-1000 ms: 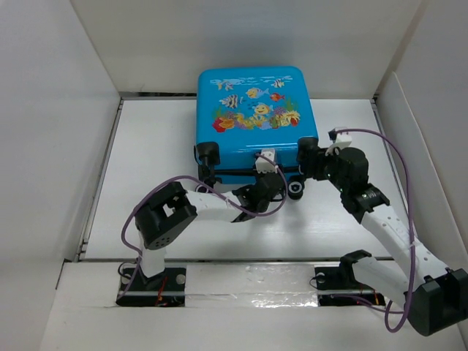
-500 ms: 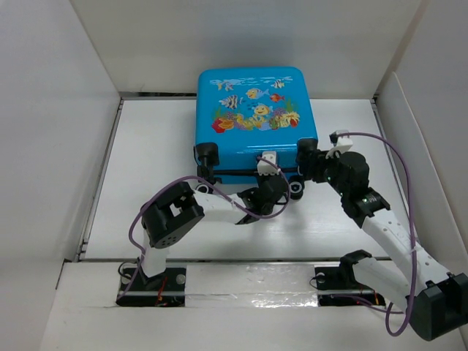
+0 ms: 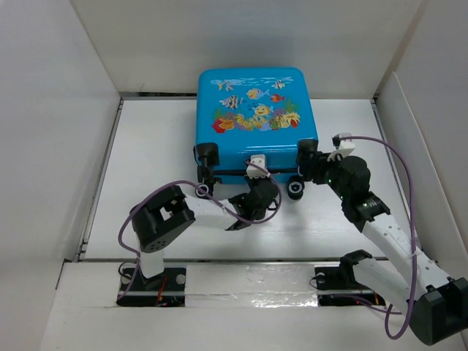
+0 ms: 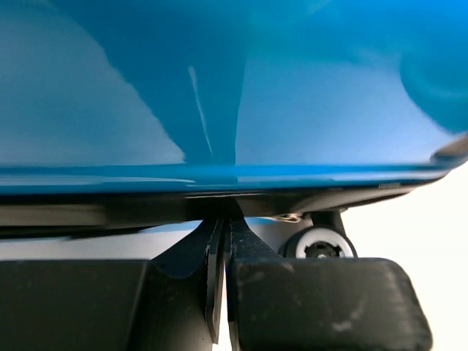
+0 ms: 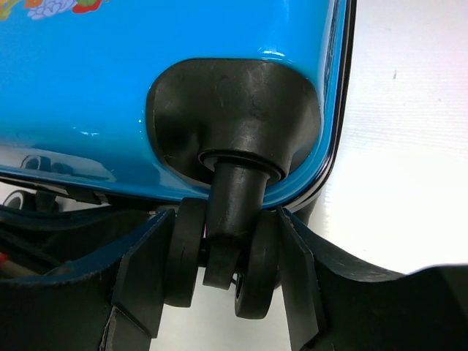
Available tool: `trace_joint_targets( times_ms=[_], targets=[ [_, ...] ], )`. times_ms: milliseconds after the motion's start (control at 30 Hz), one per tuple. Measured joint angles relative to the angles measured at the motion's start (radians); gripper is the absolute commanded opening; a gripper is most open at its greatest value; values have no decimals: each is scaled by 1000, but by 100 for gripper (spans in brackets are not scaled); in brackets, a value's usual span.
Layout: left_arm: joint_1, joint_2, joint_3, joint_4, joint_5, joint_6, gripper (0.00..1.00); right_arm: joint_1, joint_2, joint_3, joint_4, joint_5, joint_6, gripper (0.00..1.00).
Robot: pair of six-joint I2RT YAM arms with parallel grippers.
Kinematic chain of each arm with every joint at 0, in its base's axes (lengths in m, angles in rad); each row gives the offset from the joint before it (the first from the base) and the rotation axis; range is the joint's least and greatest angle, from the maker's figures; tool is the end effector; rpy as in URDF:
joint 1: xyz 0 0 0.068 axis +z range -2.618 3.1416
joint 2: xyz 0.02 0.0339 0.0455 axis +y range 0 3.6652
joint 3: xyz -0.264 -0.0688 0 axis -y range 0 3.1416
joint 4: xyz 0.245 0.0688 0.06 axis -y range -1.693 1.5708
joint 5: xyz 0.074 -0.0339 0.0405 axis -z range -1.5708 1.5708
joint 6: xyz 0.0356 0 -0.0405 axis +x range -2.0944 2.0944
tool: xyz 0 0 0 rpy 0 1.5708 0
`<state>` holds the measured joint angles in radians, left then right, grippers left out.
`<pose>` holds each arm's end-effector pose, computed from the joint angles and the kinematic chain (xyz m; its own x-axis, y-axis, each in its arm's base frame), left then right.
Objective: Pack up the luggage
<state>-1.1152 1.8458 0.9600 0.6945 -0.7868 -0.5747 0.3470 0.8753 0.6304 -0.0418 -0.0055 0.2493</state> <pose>0.1945 -0.3396 0.1970 -0.2486 -0.3649 -0.8972 0.2300 0.8776 -0.4207 0.1957 0.0710 0.2840 -0.3428 0.1384 -0.9291 -0.2688 0.9333 0.2382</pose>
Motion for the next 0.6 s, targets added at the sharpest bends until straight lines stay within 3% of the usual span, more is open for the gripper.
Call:
trace_joint_targets(
  times_ms=[267,433,467,600],
  targets=[
    [4,-159,-157,48,-76,28,0,-24,-15,-24,27,-30,16,5],
    [17,-196,-218,127,-23,62,0,-27,-17,-29,34,-41,18,7],
    [15,-192,-216,137,-12,69,0,-27,-17,-31,37,-42,18,10],
    [-12,-160,-167,154,42,84,6,-28,-32,-31,23,-43,16,44]
  ],
)
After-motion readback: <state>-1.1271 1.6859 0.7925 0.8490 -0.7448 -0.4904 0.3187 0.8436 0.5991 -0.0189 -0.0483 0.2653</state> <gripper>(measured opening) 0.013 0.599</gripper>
